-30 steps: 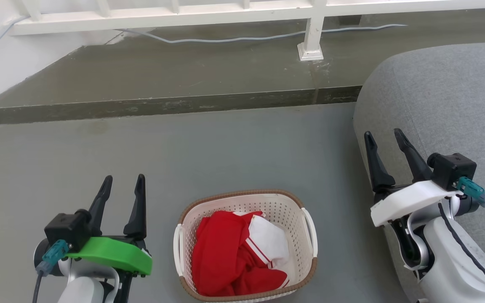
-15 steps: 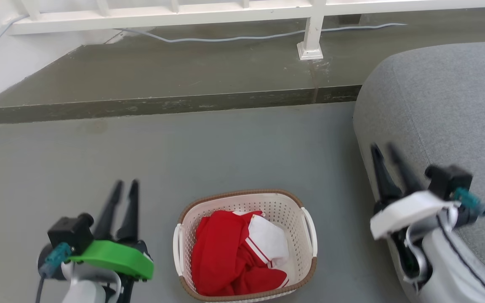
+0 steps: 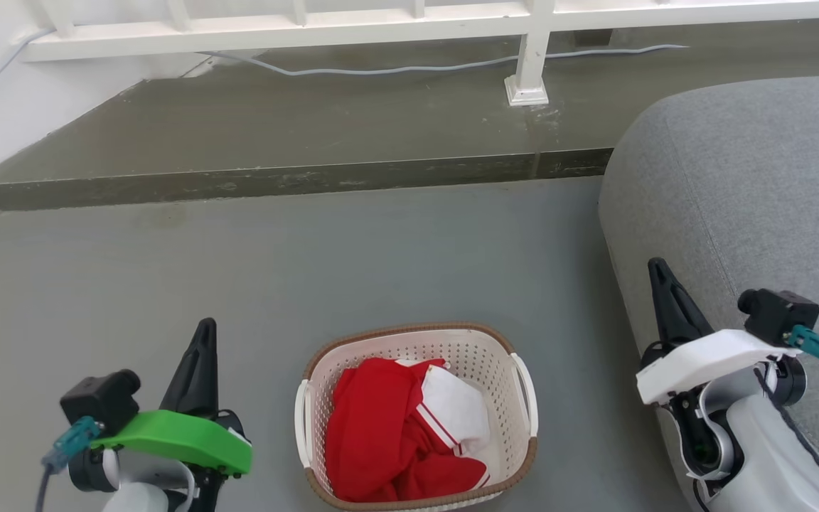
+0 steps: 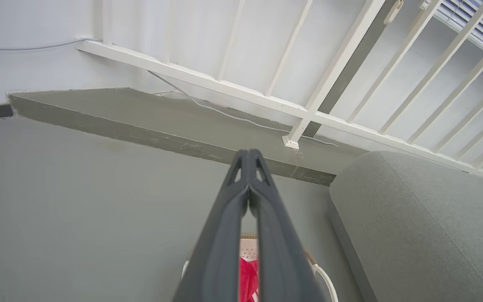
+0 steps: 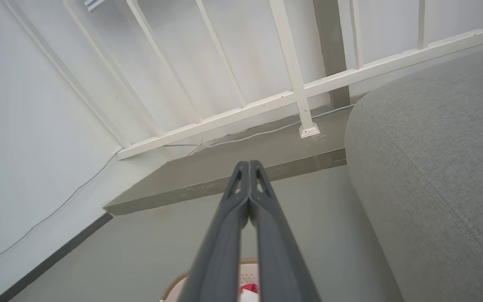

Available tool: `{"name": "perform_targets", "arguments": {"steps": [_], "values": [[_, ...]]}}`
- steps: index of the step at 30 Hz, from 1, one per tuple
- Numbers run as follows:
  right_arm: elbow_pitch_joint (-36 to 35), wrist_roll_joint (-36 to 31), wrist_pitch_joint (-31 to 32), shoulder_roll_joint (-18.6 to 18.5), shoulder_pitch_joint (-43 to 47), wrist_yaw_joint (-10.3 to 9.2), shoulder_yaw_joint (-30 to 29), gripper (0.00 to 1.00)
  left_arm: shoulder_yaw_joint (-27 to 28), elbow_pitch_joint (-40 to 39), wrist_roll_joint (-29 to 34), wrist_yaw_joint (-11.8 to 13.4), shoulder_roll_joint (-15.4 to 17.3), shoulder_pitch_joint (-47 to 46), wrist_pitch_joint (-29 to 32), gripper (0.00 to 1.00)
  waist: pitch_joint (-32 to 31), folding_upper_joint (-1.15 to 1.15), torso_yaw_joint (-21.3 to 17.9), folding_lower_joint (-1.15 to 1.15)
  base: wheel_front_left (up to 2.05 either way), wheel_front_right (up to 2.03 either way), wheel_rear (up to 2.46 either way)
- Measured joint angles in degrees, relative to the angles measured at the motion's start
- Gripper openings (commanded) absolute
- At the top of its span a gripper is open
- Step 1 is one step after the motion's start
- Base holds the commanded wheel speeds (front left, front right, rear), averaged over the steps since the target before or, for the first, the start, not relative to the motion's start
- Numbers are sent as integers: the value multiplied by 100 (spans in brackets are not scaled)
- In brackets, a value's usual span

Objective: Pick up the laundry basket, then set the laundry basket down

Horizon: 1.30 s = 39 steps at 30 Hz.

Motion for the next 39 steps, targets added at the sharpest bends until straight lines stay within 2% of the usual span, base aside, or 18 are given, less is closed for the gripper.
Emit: {"name": "perform_targets", "arguments": {"steps": [39], "values": [[-46,2602,810,289,93,305,-967,0,694,159,-2531,-149,-71,0,814,0,-122,0,94,0,0,0,0]]}}
